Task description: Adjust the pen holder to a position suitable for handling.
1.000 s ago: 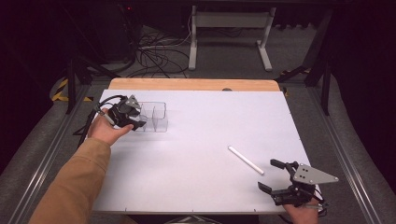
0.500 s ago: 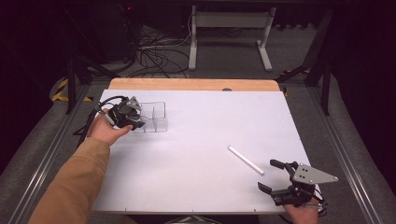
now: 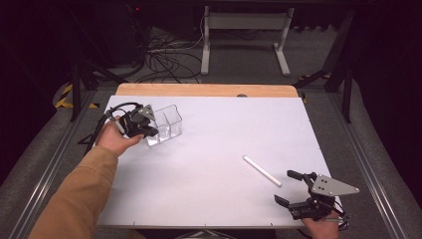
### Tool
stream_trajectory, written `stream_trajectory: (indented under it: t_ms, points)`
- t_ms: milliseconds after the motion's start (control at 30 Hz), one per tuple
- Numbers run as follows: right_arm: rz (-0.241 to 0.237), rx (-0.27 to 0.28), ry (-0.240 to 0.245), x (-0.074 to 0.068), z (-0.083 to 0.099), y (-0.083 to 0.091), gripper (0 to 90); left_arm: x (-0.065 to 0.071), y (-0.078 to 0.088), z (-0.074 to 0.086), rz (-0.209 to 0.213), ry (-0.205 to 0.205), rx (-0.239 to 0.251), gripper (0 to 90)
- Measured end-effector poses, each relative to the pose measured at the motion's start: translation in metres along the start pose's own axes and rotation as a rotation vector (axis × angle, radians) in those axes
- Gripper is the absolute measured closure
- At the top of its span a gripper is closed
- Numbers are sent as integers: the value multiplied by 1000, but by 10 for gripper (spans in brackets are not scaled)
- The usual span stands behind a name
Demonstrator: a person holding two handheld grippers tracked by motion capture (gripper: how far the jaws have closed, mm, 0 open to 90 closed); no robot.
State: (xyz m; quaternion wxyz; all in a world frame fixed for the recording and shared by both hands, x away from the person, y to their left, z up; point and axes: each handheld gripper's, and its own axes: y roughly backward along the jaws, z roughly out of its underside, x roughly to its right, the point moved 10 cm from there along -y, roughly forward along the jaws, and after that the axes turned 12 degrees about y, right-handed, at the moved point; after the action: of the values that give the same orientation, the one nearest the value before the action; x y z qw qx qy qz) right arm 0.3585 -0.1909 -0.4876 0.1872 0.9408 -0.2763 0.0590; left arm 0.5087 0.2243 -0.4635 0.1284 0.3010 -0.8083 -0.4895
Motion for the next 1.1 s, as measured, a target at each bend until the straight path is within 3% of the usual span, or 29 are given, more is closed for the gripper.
stream_trajectory:
  t_ms: [167, 433, 467, 867, 1100]
  points:
    - [0, 0, -1, 0, 0, 0, 89, 14, 7, -11, 28, -42, 27, 867]
    - [-2, -1, 0, -1, 0, 0, 89, 58, 18, -39, 115, -166, 86, 866]
    - [-3, -1, 0, -1, 0, 0, 89, 68, 17, -43, 136, -197, 86, 866]
    - [-6, 4, 0, -1, -1, 1, 88, 109, 0, -55, 254, -324, 56, 865]
    - [-5, 3, -3, -1, 0, 1, 88, 122, -10, -55, 275, -372, 29, 864]
